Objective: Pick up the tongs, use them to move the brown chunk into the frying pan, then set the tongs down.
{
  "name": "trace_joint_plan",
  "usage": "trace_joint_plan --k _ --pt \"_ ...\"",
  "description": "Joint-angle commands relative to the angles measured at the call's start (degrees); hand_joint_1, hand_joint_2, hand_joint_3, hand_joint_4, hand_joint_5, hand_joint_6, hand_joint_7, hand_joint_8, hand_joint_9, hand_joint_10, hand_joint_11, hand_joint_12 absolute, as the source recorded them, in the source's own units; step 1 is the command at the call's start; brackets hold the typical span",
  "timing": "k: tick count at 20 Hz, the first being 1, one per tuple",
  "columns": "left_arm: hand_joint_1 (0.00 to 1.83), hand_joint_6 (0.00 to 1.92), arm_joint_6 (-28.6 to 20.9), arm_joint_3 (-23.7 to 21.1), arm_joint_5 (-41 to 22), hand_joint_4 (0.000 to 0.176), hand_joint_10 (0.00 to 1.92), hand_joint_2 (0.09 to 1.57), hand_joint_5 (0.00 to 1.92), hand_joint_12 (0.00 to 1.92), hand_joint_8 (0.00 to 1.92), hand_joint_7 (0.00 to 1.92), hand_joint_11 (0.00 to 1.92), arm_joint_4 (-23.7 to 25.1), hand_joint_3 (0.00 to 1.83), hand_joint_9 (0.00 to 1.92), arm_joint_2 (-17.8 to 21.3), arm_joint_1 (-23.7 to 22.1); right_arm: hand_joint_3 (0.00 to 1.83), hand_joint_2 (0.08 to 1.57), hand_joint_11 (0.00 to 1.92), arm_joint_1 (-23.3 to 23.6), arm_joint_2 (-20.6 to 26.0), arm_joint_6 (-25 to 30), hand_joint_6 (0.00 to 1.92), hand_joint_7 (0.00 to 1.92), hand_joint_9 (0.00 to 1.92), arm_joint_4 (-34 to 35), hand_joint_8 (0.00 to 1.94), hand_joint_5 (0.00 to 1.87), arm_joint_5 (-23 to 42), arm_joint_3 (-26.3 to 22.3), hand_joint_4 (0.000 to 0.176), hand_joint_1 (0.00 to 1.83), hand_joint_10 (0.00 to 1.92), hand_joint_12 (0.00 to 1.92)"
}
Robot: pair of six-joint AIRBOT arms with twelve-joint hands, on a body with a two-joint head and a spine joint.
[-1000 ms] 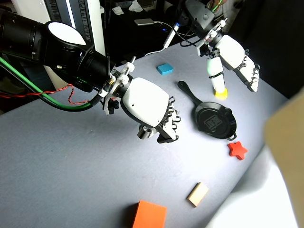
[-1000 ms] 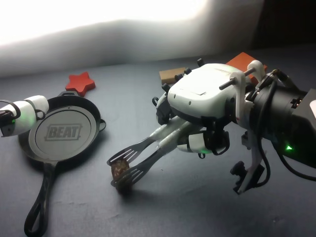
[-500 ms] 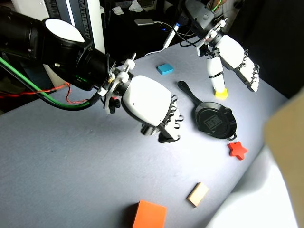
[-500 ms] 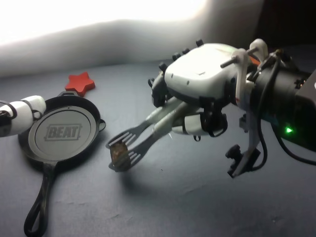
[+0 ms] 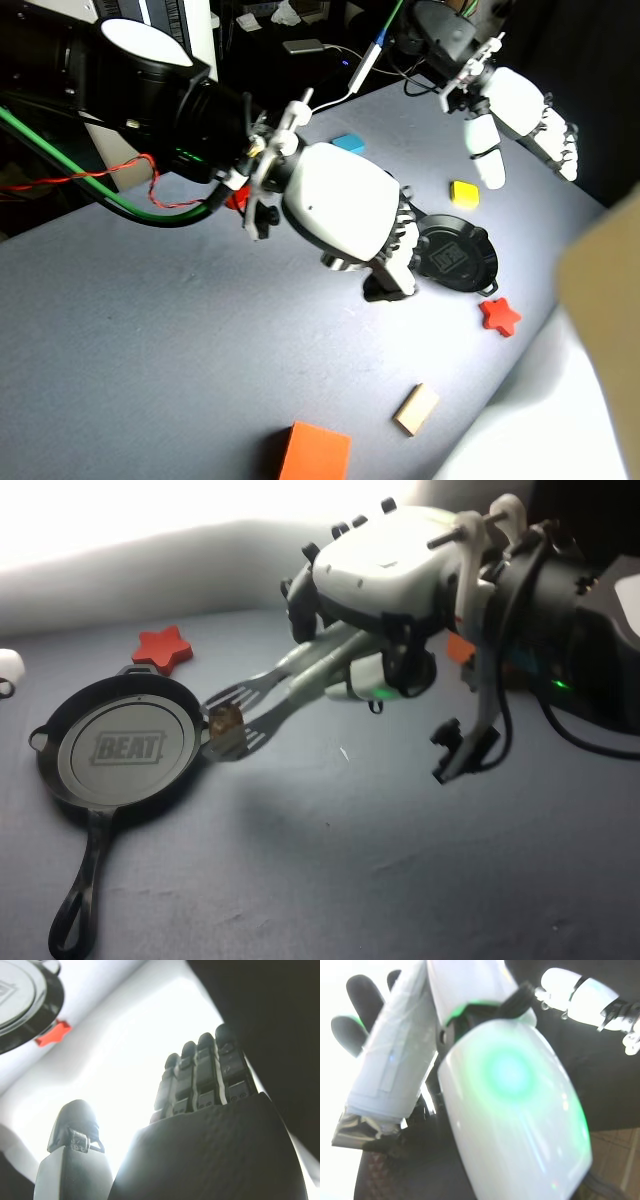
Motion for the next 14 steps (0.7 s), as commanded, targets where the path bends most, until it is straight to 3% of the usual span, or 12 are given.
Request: trace_joint_plan --k 1,14 --pt "0.0 0.0 -0.6 0.7 -3.0 0.006 0.0 1.18 0.03 0.16 0.0 0.05 0.0 3.9 0.0 0.05 0.9 0.0 0.0 1.18 0.57 1.3 -0.2 0.3 1.28 0.91 0.9 -2.5 1.09 0.82 -1.2 0.2 0.01 1.19 0.64 1.42" --pt "0.0 0.01 -11.0 4.7 4.7 0.001 0.0 1.18 0.04 0.14 0.0 0.07 0.0 4.1 0.0 0.05 2.6 6.8 0.0 1.16 0.6 2.0 -14.7 0.8 1.21 0.95 0.94 -2.4 1.03 0.86 0.3 14.5 0.013 1.2 0.61 1.4"
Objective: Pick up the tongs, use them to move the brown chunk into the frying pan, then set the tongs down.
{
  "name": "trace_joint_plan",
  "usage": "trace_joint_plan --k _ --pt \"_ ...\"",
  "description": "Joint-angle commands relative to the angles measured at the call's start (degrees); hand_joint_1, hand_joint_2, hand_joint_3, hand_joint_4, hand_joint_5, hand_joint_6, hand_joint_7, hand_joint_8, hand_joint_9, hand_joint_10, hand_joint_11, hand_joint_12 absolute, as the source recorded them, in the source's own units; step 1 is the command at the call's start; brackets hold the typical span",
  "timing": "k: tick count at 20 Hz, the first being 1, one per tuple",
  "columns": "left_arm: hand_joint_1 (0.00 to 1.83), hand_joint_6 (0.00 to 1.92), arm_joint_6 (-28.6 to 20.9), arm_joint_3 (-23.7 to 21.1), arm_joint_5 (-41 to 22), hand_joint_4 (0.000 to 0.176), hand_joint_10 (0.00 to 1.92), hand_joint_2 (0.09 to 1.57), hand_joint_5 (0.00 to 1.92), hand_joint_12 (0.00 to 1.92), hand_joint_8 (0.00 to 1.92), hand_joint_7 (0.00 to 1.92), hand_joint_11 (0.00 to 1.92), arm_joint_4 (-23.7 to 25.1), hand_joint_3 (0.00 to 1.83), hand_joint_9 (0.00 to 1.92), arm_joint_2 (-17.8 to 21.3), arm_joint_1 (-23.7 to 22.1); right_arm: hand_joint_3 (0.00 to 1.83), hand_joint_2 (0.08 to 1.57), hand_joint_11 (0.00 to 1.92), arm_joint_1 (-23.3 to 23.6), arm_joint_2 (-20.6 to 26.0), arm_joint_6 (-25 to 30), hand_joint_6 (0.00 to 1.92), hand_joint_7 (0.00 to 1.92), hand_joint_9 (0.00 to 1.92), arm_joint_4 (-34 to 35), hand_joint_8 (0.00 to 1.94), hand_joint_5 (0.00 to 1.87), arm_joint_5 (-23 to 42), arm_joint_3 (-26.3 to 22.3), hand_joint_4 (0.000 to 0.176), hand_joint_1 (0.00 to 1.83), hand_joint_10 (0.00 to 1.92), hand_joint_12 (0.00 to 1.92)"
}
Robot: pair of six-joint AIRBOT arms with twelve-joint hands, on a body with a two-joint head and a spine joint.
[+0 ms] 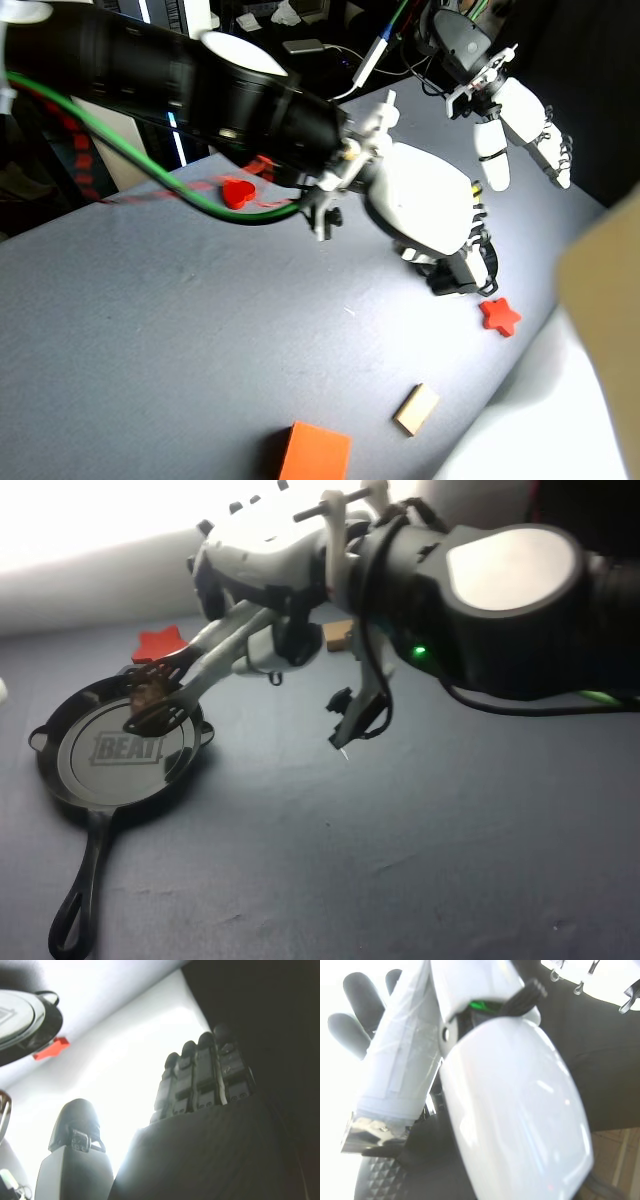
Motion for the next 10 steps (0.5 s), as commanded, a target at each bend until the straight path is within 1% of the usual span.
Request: trace_joint_plan --k 1,2,3,4,5,6,7,8,10 --pt "0.0 0.01 -1.1 1.3 -4.4 0.001 0.0 1.18 0.05 0.19 0.0 0.08 0.0 4.2 0.0 0.07 1.4 0.8 0.0 1.16 0.6 0.1 -0.5 0.4 1.21 0.95 0.94 -2.3 1.03 0.86 -1.5 0.9 0.013 1.2 0.61 1.39" --pt "0.0 0.0 -2.0 1.6 -4.0 0.0 0.0 1.18 0.05 0.2 0.0 0.08 0.0 5.1 0.0 0.07 1.6 1.4 0.0 1.17 0.59 -0.2 -1.2 0.4 1.23 0.93 0.93 -2.3 1.06 0.85 -1.4 1.5 0.014 1.19 0.61 1.41" --pt "0.0 0.0 -2.9 1.9 -3.8 0.003 0.0 1.17 0.03 0.15 0.0 0.06 0.0 5.7 0.0 0.05 1.8 2.1 0.0 1.17 0.59 -0.5 -1.7 0.4 1.24 0.93 0.93 -2.3 1.07 0.84 -1.2 2.0 0.012 1.19 0.61 1.41" --pt "0.0 0.0 -3.6 2.1 -3.8 0.0 0.0 1.18 0.04 0.16 0.0 0.07 0.0 6.4 0.0 0.06 1.9 2.7 0.0 1.16 0.6 -0.6 -2.1 0.4 1.22 0.95 0.94 -2.3 1.04 0.85 -1.0 2.2 0.011 1.2 0.61 1.4" --pt "0.0 0.0 -3.9 2.2 -3.7 0.003 0.0 1.18 0.04 0.2 0.0 0.07 0.0 6.7 0.0 0.06 2.1 3.1 0.0 1.17 0.58 -0.9 -2.4 0.4 1.24 0.94 0.93 -2.7 1.05 0.84 -0.9 2.3 0.011 1.19 0.6 1.4" --pt "0.0 0.0 -4.1 2.4 -3.4 0.0 0.0 1.18 0.04 0.23 0.0 0.07 0.0 6.9 0.0 0.06 2.2 3.4 0.0 1.16 0.58 -1.0 -2.6 1.2 1.22 0.94 0.93 -3.7 1.04 0.85 -0.9 2.4 0.011 1.2 0.6 1.41" --pt "0.0 0.0 -4.5 2.7 -2.6 0.0 0.0 1.18 0.04 0.19 0.0 0.06 0.0 7.3 0.0 0.05 2.3 3.9 0.0 1.16 0.6 -1.2 -2.8 1.9 1.2 0.95 0.94 -5.2 1.04 0.87 -0.9 2.4 0.014 1.2 0.6 1.4" --pt "0.0 0.0 -4.7 2.8 -2.3 0.001 0.0 1.18 0.02 0.15 0.0 0.04 0.0 7.4 0.0 0.04 2.4 4.2 0.0 1.16 0.57 -1.3 -2.9 2.1 1.22 0.93 0.92 -5.6 1.06 0.86 -0.9 2.5 0.015 1.2 0.61 1.41" --pt "0.0 0.01 -4.8 2.9 -2.2 0.002 0.0 1.18 0.04 0.15 0.01 0.05 0.0 7.5 0.0 0.04 2.4 4.4 0.0 1.18 0.55 -1.3 -3.2 2.3 1.29 0.9 0.89 -5.6 1.08 0.82 -0.8 2.8 0.006 1.19 0.61 1.41"
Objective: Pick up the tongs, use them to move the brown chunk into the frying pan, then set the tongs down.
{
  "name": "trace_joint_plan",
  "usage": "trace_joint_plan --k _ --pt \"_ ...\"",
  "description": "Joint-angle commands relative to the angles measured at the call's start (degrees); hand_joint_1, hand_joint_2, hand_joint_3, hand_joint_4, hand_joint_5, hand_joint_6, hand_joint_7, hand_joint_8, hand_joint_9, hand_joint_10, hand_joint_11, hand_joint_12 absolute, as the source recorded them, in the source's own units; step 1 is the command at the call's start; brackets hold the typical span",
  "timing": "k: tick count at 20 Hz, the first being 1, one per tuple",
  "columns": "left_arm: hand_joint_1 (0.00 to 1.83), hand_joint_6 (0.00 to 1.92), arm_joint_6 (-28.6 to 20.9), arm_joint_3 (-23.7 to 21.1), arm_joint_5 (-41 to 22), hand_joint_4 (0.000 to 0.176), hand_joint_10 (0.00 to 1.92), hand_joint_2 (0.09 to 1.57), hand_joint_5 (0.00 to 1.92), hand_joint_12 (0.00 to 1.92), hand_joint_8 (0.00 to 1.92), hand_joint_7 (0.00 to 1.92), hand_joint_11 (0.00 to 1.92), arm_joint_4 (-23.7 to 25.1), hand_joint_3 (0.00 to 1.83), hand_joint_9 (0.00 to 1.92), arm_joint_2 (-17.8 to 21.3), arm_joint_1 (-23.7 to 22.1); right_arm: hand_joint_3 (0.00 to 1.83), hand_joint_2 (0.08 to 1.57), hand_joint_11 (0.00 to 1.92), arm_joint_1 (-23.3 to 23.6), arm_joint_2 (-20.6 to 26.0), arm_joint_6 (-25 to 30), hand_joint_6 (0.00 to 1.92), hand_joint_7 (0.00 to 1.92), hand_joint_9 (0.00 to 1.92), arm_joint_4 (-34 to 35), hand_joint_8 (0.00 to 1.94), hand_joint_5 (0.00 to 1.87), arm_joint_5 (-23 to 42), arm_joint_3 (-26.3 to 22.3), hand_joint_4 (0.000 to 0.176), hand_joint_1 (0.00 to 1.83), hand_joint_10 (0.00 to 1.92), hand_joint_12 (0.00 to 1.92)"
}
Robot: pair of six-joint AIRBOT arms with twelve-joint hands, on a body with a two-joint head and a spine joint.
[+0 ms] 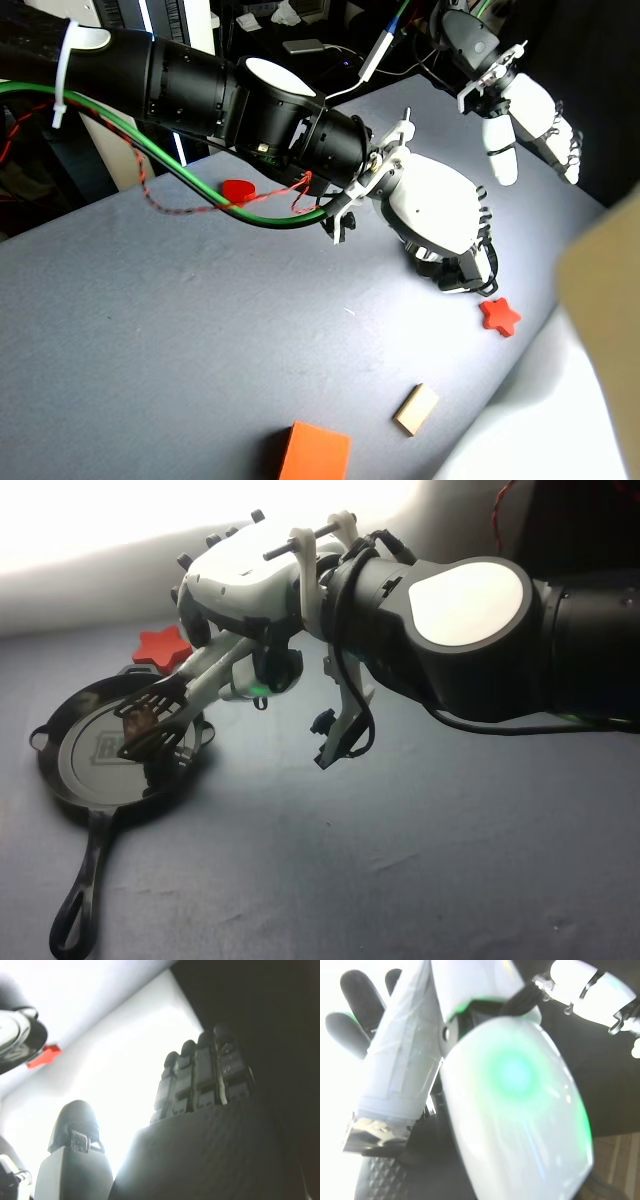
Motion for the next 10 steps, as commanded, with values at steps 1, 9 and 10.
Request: trace_joint_plan --k 1,9,10 --pt "0.0 0.0 -0.2 0.8 -5.4 0.004 0.0 1.18 0.04 0.13 0.0 0.05 0.0 2.7 0.0 0.04 1.0 0.0 0.0 1.18 0.54 0.6 0.1 0.4 1.31 0.9 0.89 -2.5 1.08 0.81 -1.9 0.1 0.003 1.19 0.61 1.41" --pt "0.0 0.0 -0.1 0.6 -5.4 0.0 0.0 1.18 0.05 0.23 0.0 0.07 0.0 2.7 0.0 0.08 0.9 -0.4 0.0 1.22 0.42 0.6 -0.1 0.6 1.3 1.0 0.8 -2.5 0.15 0.76 -1.8 0.2 0.0 1.1 0.52 1.42" --pt "0.0 0.0 0.0 0.6 -5.4 0.0 0.0 1.19 0.05 0.23 0.0 0.08 0.0 2.7 0.0 0.08 0.8 -0.5 0.0 1.22 0.42 0.6 -0.1 0.6 1.3 1.0 0.8 -2.5 0.15 0.76 -1.7 0.2 0.0 1.1 0.52 1.43"
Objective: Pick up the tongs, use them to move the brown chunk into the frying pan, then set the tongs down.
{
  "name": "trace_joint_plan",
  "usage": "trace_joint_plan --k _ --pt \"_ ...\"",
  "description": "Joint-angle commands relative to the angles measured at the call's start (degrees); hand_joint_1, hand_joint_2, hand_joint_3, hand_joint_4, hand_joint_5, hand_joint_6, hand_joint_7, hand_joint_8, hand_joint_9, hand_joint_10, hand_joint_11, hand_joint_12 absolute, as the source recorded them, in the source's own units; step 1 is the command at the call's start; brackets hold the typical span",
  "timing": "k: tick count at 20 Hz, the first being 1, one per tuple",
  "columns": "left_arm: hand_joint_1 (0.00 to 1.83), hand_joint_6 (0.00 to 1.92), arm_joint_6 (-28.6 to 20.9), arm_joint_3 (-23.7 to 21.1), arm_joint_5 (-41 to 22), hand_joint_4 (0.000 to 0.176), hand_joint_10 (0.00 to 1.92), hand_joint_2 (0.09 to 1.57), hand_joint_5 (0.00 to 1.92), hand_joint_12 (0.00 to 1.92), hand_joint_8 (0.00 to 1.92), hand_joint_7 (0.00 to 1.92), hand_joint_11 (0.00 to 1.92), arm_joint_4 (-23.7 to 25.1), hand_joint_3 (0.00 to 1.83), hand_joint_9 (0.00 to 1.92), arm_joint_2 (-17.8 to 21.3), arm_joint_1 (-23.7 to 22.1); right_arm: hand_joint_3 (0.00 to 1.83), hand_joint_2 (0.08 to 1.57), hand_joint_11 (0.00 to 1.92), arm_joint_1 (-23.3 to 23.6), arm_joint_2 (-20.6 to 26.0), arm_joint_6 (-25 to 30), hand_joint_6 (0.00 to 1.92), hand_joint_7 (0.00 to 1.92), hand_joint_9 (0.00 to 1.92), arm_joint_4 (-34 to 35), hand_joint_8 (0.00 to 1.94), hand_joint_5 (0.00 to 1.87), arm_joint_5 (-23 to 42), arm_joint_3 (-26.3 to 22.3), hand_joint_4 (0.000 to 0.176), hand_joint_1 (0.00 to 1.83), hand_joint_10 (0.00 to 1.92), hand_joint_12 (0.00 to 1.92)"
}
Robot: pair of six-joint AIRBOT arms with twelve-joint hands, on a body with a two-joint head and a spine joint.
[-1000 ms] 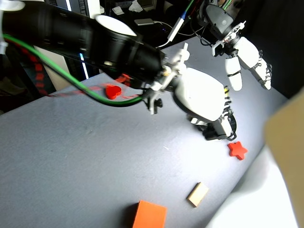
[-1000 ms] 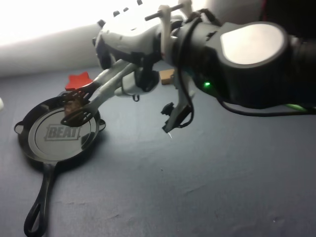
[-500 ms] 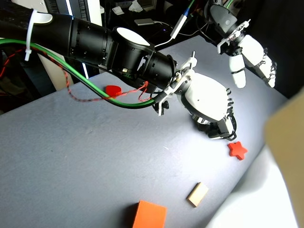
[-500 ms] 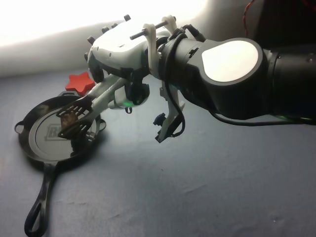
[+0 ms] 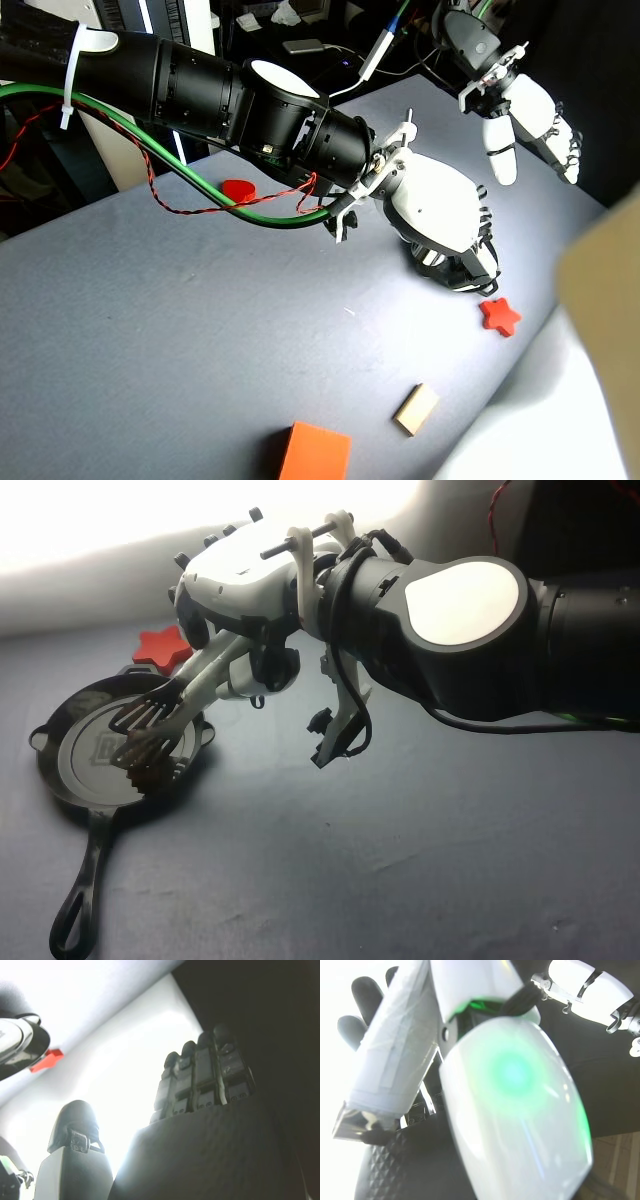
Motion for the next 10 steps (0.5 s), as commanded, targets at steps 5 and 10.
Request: trace_joint_plan --k 5,10 --pt "0.0 0.0 0.0 0.3 -5.4 0.0 0.0 1.18 0.05 0.19 0.0 0.07 0.0 2.5 0.0 0.06 0.6 -0.5 0.0 1.24 0.38 0.7 0.3 0.3 1.33 0.99 0.75 -2.4 0.12 0.74 -1.7 0.0 0.0 1.09 0.56 1.45" --pt "0.0 0.01 0.3 0.4 -5.4 0.0 0.0 1.18 0.05 0.21 0.0 0.08 0.0 2.5 0.0 0.07 0.4 -0.8 0.0 1.23 0.4 1.5 0.9 0.4 1.3 1.01 0.77 -2.4 0.12 0.76 -1.2 0.0 0.0 1.1 0.58 1.45"
